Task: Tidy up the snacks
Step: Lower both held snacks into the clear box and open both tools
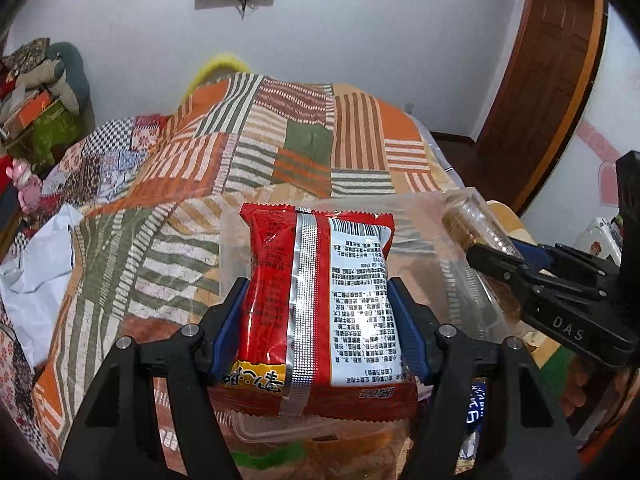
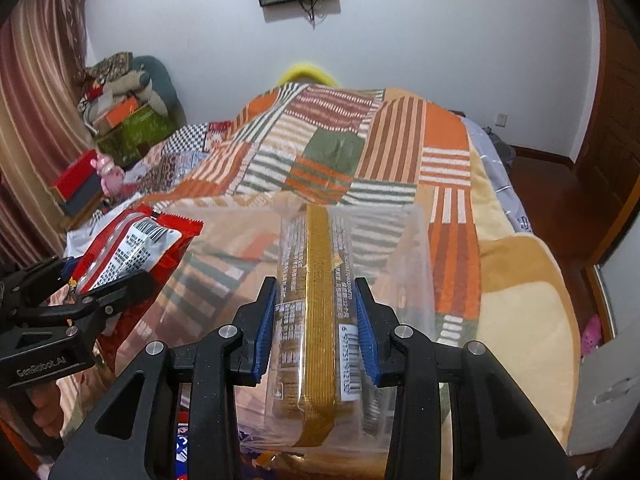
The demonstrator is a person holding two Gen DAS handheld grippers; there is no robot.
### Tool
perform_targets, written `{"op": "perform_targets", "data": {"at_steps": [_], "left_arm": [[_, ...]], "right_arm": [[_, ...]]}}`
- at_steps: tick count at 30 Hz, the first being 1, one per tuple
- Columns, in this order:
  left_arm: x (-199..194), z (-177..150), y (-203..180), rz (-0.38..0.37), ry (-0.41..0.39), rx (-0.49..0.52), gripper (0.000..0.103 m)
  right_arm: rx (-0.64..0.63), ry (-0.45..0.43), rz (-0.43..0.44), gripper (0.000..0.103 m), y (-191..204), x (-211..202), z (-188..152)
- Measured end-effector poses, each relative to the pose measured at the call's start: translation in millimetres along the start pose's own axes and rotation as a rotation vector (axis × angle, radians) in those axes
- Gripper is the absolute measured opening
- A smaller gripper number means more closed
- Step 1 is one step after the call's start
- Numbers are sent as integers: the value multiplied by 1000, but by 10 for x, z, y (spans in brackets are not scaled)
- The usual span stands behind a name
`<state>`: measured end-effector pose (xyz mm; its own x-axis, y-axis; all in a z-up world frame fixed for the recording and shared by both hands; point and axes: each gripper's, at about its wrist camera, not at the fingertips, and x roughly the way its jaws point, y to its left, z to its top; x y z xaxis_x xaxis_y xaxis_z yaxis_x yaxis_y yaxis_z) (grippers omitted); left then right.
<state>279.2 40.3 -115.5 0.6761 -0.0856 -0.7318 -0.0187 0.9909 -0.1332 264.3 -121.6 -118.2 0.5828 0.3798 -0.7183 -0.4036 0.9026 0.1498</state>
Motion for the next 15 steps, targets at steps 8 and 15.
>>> {"op": "perform_targets", "data": {"at_steps": [8, 15], "left_arm": [[-82, -42, 8, 15, -8, 8, 68], [-423, -111, 13, -2, -49, 15, 73]], "right_arm": [[14, 27, 21, 35, -48, -50, -38], [1, -29, 20, 36, -33, -360, -57]]}}
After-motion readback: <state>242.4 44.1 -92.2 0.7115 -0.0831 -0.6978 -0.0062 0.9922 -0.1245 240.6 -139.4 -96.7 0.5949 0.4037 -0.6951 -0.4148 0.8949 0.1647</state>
